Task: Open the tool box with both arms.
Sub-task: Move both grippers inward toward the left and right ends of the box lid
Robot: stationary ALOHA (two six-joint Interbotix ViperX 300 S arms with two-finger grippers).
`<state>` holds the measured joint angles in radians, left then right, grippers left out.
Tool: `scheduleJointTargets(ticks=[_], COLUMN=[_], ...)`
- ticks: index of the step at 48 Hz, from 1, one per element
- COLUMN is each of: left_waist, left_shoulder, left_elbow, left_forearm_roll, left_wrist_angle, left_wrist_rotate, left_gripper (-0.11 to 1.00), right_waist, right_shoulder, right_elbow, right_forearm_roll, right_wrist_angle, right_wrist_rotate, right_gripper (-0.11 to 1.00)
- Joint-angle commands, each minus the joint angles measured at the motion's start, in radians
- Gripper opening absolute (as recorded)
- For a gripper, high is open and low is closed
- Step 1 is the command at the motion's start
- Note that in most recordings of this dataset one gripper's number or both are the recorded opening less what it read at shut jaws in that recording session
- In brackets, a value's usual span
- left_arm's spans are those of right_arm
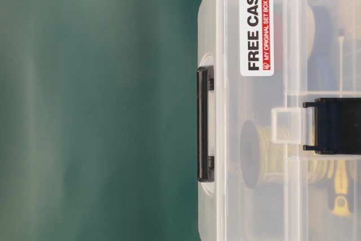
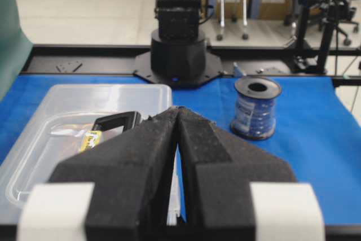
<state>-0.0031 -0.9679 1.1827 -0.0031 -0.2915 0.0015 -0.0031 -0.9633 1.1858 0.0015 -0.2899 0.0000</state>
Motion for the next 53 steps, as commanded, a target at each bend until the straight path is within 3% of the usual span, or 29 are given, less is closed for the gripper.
scheduleJointTargets(ticks=[1, 13, 27, 31, 38, 41, 44, 53], left_waist=[0.005, 0.006, 0.006, 0.006, 0.006, 0.008, 0.025, 0.152], left_shoulder=[0.005, -0.008, 0.035, 0.044, 0.066, 0.074, 0.086, 0.149], left_elbow=[-0.029, -0.044, -0.023, -0.003, 0.043, 0.063, 0.077, 0.089], left_forearm_roll=[-0.018, -0.031, -0.037, -0.037, -0.037, -0.037, -0.038, -0.031], left_wrist_angle=[0.049, 0.198, 0.308, 0.334, 0.374, 0.388, 0.396, 0.394], left_wrist_rotate=[0.029, 0.074, 0.021, -0.026, -0.107, -0.127, -0.135, -0.118], left_gripper=[0.00, 0.00, 0.03, 0.21, 0.67, 0.82, 0.90, 0.89], right_waist=[-0.012, -0.015, -0.029, -0.034, -0.046, -0.054, -0.075, -0.156], right_shoulder=[0.011, 0.041, 0.124, 0.147, 0.201, 0.229, 0.262, 0.377], right_elbow=[-0.031, -0.055, -0.051, -0.048, -0.044, -0.046, -0.049, -0.069], right_forearm_roll=[0.000, 0.008, 0.028, 0.028, 0.029, 0.029, 0.029, 0.026], right_wrist_angle=[-0.002, 0.127, 0.247, 0.275, 0.334, 0.351, 0.360, 0.368], right_wrist_rotate=[-0.003, 0.012, 0.044, 0.055, 0.084, 0.095, 0.101, 0.104], right_gripper=[0.00, 0.00, 0.03, 0.22, 0.67, 0.81, 0.87, 0.86])
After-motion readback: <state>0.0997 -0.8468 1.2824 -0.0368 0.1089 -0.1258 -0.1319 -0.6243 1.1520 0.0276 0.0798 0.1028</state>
